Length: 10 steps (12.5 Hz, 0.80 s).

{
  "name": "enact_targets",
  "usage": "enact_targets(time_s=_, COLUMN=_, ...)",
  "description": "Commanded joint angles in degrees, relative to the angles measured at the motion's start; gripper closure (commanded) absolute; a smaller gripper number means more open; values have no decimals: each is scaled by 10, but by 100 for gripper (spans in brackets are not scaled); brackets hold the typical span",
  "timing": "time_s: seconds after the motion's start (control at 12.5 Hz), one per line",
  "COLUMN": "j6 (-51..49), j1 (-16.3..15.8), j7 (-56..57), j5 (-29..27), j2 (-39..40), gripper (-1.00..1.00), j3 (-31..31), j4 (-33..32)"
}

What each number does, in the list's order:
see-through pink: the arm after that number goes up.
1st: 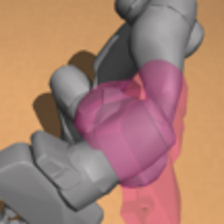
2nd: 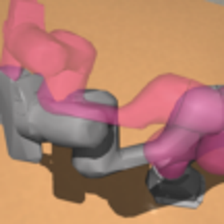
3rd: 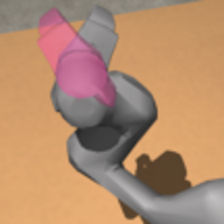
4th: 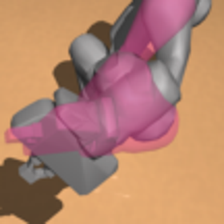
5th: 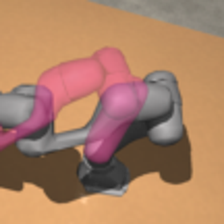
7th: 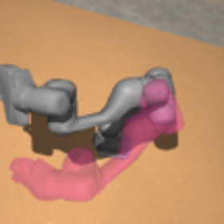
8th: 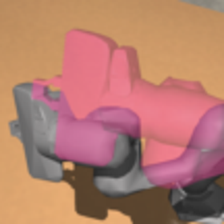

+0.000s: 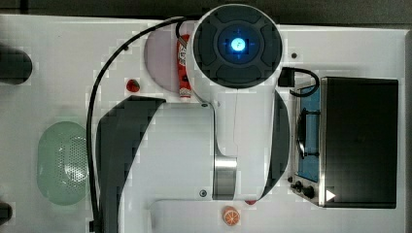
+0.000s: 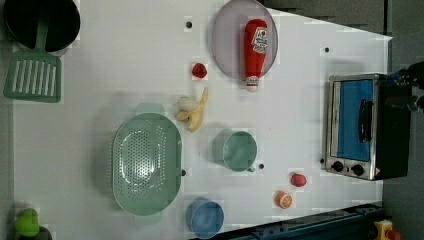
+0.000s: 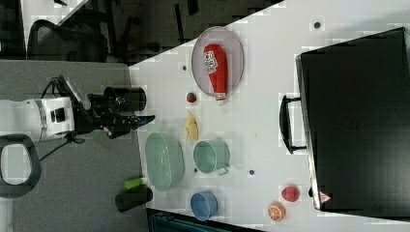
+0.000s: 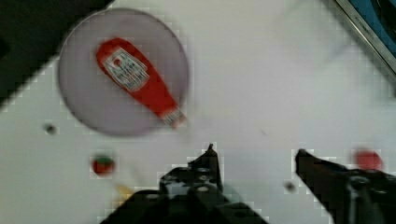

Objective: Pick ketchup from plate and place it on table.

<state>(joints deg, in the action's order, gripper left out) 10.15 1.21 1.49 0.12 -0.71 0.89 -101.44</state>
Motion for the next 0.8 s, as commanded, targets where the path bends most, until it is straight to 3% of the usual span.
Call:
enact_targets(time_s=0.08, j6=-89, j1=52, j7=33, j5=-17, j2=-51, gripper=-41, j3=26, j4=4)
enact_targets(time_s=0.32, j6=-75, j1=50, j7=38, j5=-17, j2=-18, gripper=-100, j3=38, j4=5)
enact_targets(time_s=0.8, j6=64, j1=44, j7=86, j5=-18, j2=85, gripper=-100, j3=57, j4=9)
